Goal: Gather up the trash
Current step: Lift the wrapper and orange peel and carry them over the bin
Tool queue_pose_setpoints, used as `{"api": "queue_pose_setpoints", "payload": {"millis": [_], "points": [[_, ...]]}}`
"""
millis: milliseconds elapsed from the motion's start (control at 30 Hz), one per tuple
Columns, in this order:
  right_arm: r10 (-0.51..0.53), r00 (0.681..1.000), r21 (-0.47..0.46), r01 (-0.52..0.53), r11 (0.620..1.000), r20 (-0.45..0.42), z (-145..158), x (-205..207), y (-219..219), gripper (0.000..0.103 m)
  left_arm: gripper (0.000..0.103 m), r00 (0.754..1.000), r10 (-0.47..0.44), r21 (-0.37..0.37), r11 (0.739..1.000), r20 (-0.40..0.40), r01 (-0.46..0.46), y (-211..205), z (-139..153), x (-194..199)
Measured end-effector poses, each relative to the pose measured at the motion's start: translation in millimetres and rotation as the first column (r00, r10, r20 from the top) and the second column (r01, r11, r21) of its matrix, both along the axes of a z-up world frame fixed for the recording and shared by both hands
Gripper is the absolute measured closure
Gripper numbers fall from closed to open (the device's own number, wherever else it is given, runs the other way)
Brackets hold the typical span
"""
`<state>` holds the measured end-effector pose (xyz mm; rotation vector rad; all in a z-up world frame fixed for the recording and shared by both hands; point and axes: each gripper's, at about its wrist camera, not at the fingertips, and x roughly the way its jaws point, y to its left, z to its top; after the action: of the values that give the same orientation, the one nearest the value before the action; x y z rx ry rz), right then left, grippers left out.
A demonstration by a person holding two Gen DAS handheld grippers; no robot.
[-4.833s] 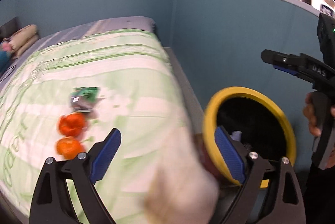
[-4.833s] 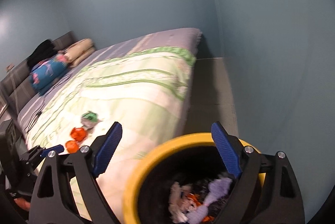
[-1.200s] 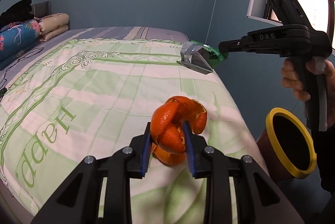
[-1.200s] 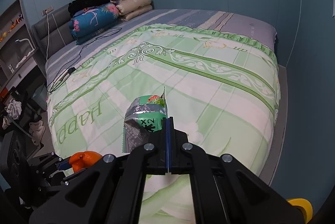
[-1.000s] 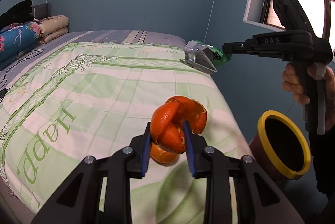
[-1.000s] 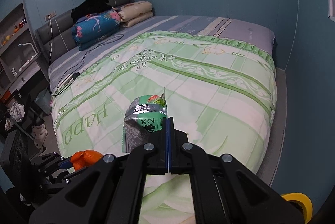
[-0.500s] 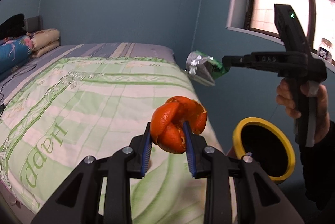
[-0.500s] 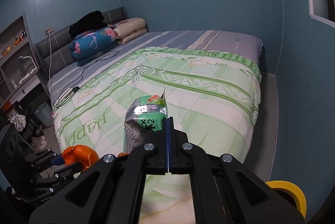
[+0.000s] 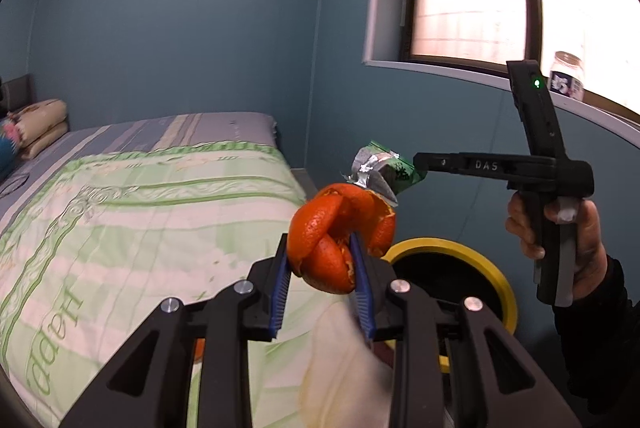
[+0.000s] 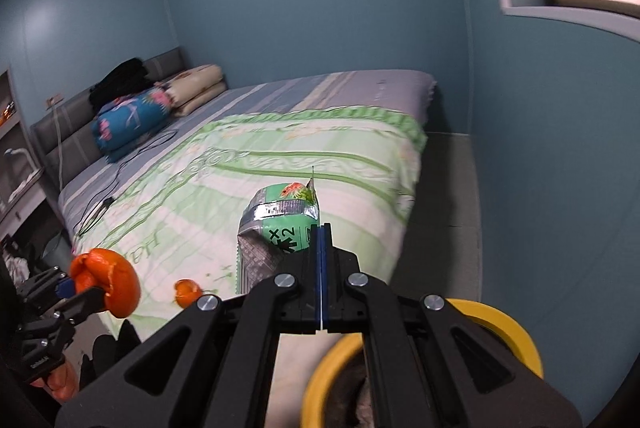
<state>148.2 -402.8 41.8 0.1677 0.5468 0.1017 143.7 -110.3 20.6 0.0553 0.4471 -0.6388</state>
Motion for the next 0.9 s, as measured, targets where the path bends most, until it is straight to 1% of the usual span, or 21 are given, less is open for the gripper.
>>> {"api": "queue_pose_setpoints", "payload": {"millis": [167,233,533,667,900], "points": [[-0.092,0.996,-0.002,0.092,0.996,0.015,-6.5,-14.4,-30.4,0.103,0.076,0.998,-0.057,0.013,0.998,0.008,0.057,-27.0,4.4,-1.8],[-0.142,0.989,-0.026,0.143,0.989,0.028,-8.9,-21.5,-38.8,0.103,0.076,0.996,-0.084,0.018,0.996,0.009,0.084,-38.7,6.1,-3.2],[-0.224,0.974,-0.036,0.225,0.974,0.037,-21.6,-39.9,-62.3,0.103,0.076,0.986,-0.168,0.026,0.986,0.012,0.167,-78.1,10.7,-9.0],[-0.281,0.958,-0.082,0.285,0.955,0.055,-26.8,-43.5,-66.0,0.103,0.076,0.981,-0.193,0.040,0.981,0.009,0.192,-92.1,8.6,-9.2],[-0.334,0.941,-0.161,0.340,0.927,0.063,-40.8,-47.4,-68.7,0.103,0.076,0.975,-0.222,0.049,0.974,-0.015,0.223,-117.9,1.1,-5.7]]}}
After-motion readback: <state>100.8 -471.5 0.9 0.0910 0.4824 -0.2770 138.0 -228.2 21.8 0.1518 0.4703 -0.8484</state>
